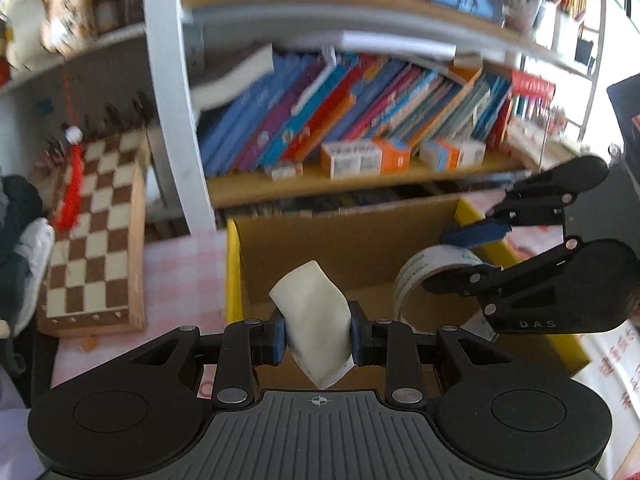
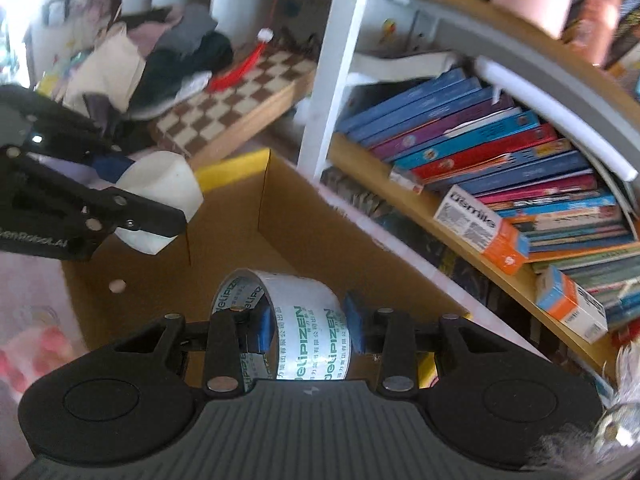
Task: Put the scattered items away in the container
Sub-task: 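Carry both items into the yellow box and open both tools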
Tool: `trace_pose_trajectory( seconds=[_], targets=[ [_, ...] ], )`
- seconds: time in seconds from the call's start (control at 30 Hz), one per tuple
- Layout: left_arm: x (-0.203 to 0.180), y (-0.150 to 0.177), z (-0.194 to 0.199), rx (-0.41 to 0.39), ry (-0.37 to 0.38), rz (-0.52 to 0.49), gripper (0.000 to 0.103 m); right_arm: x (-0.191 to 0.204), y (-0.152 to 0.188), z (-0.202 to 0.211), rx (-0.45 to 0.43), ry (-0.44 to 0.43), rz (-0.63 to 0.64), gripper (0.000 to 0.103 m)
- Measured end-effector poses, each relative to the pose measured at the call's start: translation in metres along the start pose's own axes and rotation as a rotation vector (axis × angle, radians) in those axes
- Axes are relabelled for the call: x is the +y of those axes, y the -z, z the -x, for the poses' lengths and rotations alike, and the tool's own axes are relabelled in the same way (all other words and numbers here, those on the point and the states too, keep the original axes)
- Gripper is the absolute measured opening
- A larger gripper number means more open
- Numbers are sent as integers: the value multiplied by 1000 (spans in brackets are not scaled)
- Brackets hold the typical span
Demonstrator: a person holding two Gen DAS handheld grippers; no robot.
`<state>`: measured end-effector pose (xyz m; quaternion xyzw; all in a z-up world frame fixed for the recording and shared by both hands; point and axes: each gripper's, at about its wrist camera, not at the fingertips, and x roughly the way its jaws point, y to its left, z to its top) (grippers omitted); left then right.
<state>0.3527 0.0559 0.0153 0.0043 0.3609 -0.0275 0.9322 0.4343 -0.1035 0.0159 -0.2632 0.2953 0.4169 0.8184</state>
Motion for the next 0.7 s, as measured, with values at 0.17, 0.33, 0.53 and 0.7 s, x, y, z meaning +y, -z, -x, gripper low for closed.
trace_pose_trajectory(
  seconds=[0.17, 0.33, 0.53, 0.7],
  targets=[
    [2, 0, -29, 70, -8, -27, 28, -4, -2, -30, 68, -43, 81, 34],
    [1, 0, -48, 125, -4, -58, 28, -7, -6, -50, 122, -67, 159, 34],
    [-3, -4, -57, 145, -17, -110, 28, -3, -7, -65, 164, -101, 241, 34],
    [-9, -5, -58, 147, -8, -135, 28, -3, -8, -70, 169, -105, 261, 33]
  ],
)
